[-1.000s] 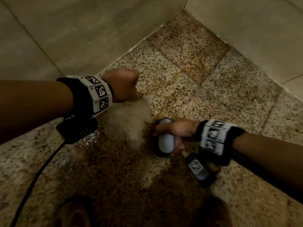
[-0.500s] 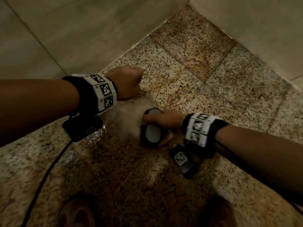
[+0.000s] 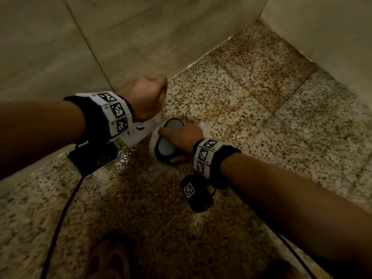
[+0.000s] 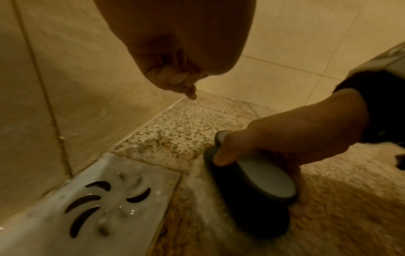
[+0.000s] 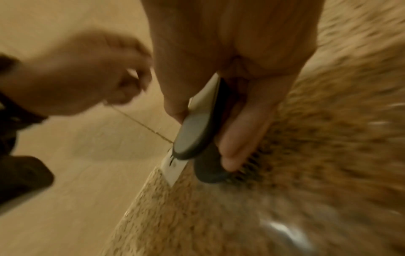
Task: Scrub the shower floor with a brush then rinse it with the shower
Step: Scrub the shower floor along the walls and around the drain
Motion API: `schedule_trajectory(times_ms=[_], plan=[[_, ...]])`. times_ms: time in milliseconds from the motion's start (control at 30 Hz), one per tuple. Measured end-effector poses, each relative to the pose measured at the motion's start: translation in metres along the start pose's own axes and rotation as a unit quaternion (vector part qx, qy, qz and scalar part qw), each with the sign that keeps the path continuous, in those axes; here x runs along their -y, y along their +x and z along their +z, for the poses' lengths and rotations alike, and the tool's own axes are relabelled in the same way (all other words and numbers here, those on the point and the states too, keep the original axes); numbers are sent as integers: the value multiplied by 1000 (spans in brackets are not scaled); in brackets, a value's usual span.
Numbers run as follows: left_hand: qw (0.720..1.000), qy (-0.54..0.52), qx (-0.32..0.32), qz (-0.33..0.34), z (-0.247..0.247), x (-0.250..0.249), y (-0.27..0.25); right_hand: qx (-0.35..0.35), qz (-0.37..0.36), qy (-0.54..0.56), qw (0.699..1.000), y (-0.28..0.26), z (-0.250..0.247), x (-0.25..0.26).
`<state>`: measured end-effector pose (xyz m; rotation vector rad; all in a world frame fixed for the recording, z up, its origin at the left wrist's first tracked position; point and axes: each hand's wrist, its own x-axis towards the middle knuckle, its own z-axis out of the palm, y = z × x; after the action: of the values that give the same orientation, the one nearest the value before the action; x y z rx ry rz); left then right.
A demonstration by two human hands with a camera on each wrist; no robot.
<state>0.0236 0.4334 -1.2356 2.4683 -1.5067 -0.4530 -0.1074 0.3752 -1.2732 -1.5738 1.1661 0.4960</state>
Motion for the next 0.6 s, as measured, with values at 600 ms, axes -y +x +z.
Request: schedule_trajectory(times_ms=[600], plan=[[998,42,52,-23,-33,45,-37,-302,16,-174,937,27,-96,-53]])
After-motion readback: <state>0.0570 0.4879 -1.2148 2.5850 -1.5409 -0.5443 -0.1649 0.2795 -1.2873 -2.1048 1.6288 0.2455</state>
